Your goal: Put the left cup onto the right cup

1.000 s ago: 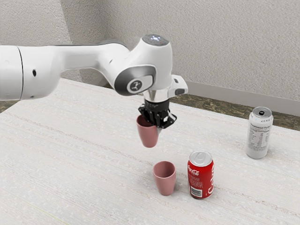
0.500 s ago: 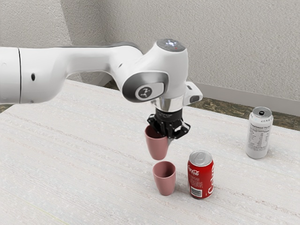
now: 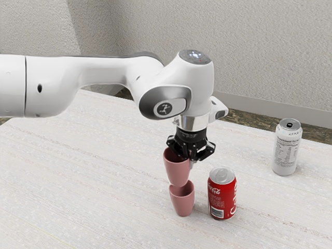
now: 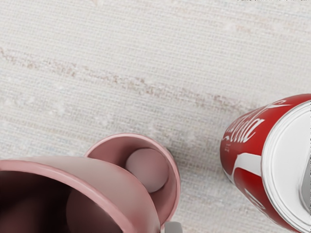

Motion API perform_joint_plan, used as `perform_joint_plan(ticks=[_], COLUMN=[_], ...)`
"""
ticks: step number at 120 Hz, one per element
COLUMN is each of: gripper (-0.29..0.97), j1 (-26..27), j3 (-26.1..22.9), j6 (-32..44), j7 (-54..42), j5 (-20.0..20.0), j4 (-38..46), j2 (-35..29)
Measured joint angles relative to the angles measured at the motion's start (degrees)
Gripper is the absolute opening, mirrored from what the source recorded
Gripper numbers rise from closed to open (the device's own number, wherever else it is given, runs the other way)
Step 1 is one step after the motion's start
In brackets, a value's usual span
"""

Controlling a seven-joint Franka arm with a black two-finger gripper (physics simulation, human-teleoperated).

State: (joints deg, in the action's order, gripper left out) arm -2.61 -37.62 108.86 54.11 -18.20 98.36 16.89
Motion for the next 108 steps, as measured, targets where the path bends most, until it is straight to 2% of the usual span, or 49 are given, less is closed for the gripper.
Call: perform_joint_plan(ticks=[108], gripper=[-0.10], j1=[0.0], j3=[0.3], j6=[2.8], j7=[7.0], j5=[-1.5], j4=[1.2], j2=[3.0])
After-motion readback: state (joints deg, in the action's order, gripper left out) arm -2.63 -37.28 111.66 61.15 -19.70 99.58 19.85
